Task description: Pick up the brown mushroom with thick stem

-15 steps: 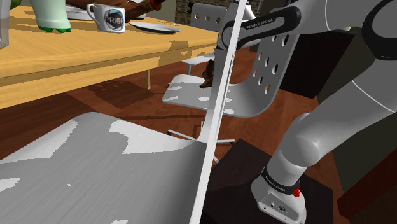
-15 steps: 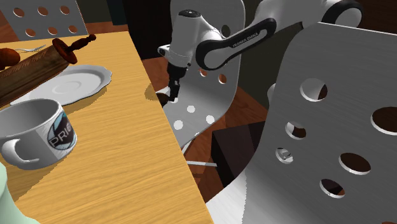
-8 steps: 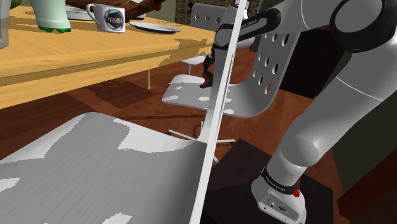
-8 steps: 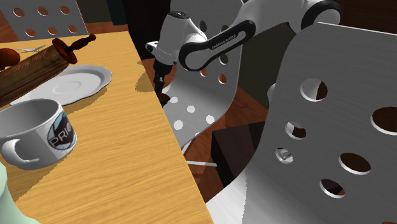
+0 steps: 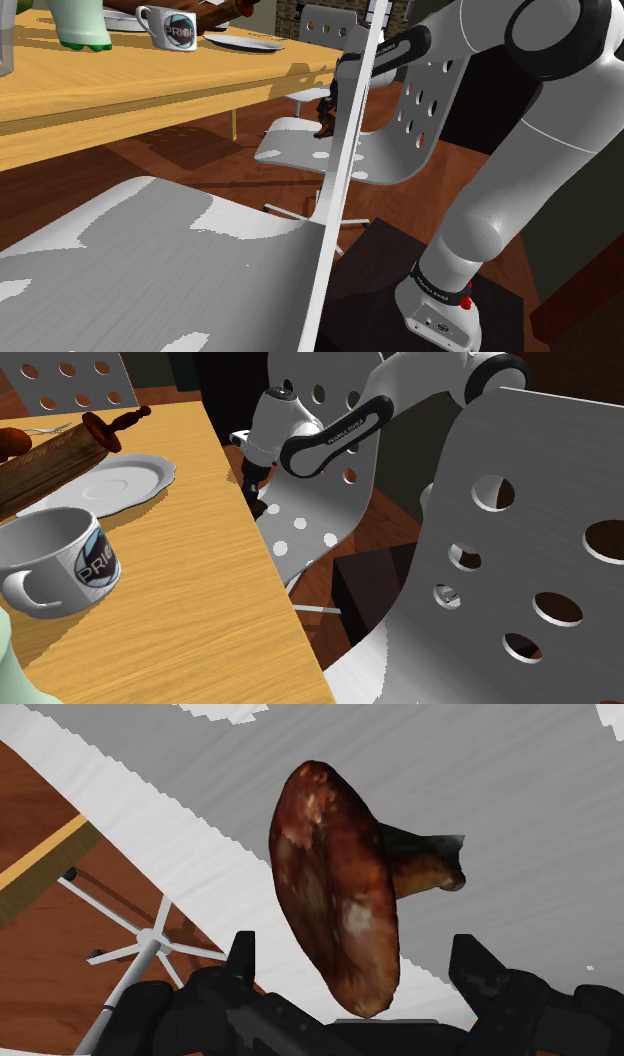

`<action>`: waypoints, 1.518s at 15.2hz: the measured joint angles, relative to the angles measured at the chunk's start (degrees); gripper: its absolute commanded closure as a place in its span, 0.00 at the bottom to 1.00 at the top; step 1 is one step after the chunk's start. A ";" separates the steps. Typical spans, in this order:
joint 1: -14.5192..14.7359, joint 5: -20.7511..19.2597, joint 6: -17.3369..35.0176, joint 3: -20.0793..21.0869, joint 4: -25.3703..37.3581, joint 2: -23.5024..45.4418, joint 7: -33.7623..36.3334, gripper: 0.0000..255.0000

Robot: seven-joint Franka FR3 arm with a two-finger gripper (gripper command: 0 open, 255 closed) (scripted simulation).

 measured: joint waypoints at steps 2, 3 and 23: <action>0.01 0.05 0.28 -0.02 -0.04 0.18 -0.02 1.00; 0.02 0.07 0.34 -0.02 -0.02 0.22 -0.03 1.00; 0.32 0.25 -9.00 0.62 6.28 -2.79 -0.56 1.00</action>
